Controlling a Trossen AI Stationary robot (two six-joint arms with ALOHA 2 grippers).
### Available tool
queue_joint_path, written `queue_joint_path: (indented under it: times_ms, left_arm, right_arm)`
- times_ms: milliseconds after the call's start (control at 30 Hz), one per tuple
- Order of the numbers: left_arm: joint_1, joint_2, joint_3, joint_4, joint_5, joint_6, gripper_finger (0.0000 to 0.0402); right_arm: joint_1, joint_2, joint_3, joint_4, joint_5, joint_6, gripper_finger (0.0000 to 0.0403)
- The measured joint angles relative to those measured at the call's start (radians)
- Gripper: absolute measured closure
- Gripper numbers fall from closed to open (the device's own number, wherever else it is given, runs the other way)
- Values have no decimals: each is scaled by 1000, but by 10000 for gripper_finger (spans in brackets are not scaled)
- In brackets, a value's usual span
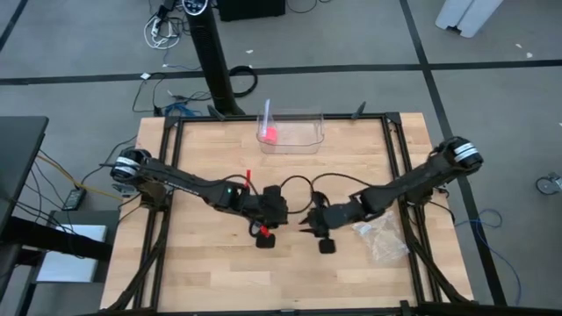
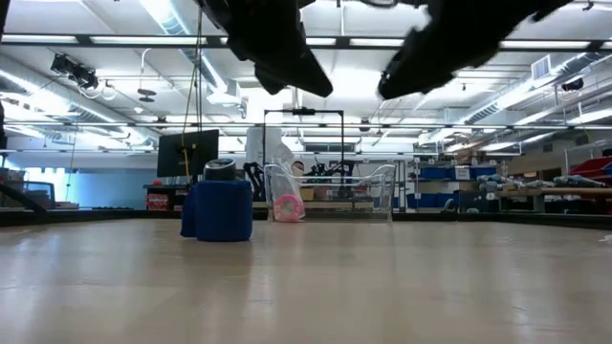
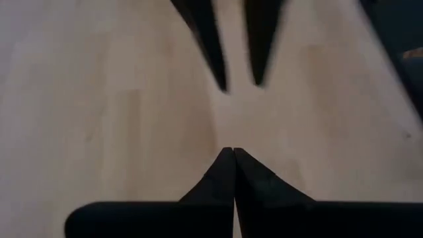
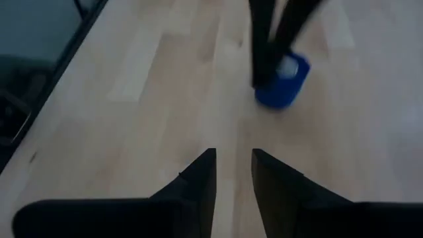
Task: Roll bandage
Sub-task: Put the rolled blue bandage into the transparent zip bag
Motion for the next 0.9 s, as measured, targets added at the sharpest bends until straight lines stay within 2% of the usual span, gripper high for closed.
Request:
queue_joint_path:
  times_ms: [133,300,400,500,667,900]
  left_arm:
    - [-30,0,-52,92,10,21,399]
    - [-28,0,-60,-71,-133,-34,399]
    - [-29,-2,-93,-46,-167,-50,399]
    - [-30,-6,-161,30,-129,-63,400]
    - [-29,-27,-277,282,-16,-92,400]
    - [-42,-61,-313,497,108,-118,396]
  right_arm:
    - [70,-55,0,-175,42,95,312]
    - [167,-84,0,-312,80,232,322]
    - [216,-92,0,-351,121,292,331]
    - [264,-105,0,-426,124,383,335]
    - [339,-138,0,-628,94,559,326]
    - [435,-155,0,-883,43,828,290]
